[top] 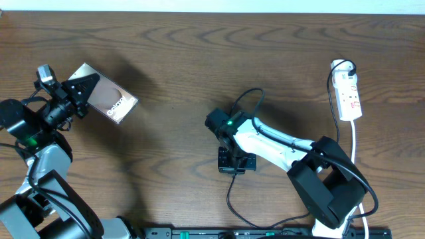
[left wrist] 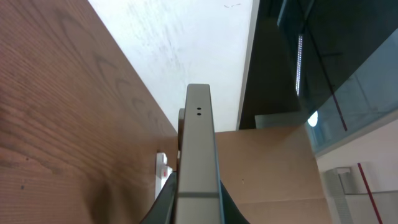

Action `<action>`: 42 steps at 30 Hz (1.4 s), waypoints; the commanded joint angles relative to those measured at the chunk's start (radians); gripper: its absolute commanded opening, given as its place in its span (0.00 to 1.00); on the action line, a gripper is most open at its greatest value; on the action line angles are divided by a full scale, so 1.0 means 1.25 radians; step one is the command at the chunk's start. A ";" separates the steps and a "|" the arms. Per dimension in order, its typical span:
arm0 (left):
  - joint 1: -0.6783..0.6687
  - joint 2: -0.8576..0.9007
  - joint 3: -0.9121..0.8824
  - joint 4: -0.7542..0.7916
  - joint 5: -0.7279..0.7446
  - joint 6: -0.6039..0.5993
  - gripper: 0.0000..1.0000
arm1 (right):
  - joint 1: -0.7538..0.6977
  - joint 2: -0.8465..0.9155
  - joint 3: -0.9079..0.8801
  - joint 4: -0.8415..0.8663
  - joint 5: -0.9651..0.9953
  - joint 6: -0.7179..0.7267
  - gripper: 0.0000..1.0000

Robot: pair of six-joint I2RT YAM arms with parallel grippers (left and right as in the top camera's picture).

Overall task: Plug charger to phone and switch on socket
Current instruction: 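Lower the right gripper and close it on the cable connector, then lift the connector with the right gripper toward the phone's bottom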

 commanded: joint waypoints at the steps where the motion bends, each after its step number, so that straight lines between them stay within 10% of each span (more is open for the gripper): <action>1: 0.002 -0.011 0.006 0.007 0.017 0.011 0.07 | 0.006 0.033 -0.013 0.005 -0.013 0.004 0.01; 18: 0.002 -0.011 0.006 0.007 0.022 0.011 0.08 | -0.026 0.057 0.016 0.060 -0.085 -0.070 0.01; 30: 0.002 -0.011 0.006 0.007 0.061 0.030 0.07 | -0.068 0.057 0.049 0.832 -0.895 -0.262 0.01; 42: -0.029 -0.011 0.006 0.010 0.127 0.118 0.07 | -0.066 0.057 0.049 1.052 -1.036 -0.247 0.01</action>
